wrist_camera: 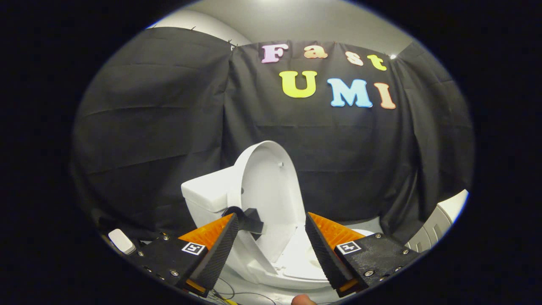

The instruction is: Open the toilet lid.

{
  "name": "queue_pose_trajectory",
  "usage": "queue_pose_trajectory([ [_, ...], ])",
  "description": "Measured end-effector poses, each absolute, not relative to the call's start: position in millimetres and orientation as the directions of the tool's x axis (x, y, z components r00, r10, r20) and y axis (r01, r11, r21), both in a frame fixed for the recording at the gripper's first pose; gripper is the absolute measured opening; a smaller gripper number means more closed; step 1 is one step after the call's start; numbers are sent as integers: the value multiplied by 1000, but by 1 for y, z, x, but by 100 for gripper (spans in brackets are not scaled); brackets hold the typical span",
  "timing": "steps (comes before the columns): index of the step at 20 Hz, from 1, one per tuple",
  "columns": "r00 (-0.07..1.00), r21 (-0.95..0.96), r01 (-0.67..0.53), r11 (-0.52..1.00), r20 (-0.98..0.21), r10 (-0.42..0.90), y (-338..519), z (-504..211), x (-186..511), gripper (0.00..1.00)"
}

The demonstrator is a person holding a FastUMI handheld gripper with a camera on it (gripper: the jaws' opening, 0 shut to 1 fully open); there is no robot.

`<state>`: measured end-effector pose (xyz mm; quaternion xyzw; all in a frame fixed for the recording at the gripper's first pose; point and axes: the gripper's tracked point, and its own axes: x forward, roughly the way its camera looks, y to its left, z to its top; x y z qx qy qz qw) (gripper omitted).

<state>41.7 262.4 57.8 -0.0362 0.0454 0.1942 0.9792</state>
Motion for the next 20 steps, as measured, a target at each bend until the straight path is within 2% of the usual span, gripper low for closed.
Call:
queue_pose_trajectory([
  [7,929,-22,-370,929,-29,369,202,85,37,97],
  [20,973,-10,-218,976,68,218,81,92,19,96],
])
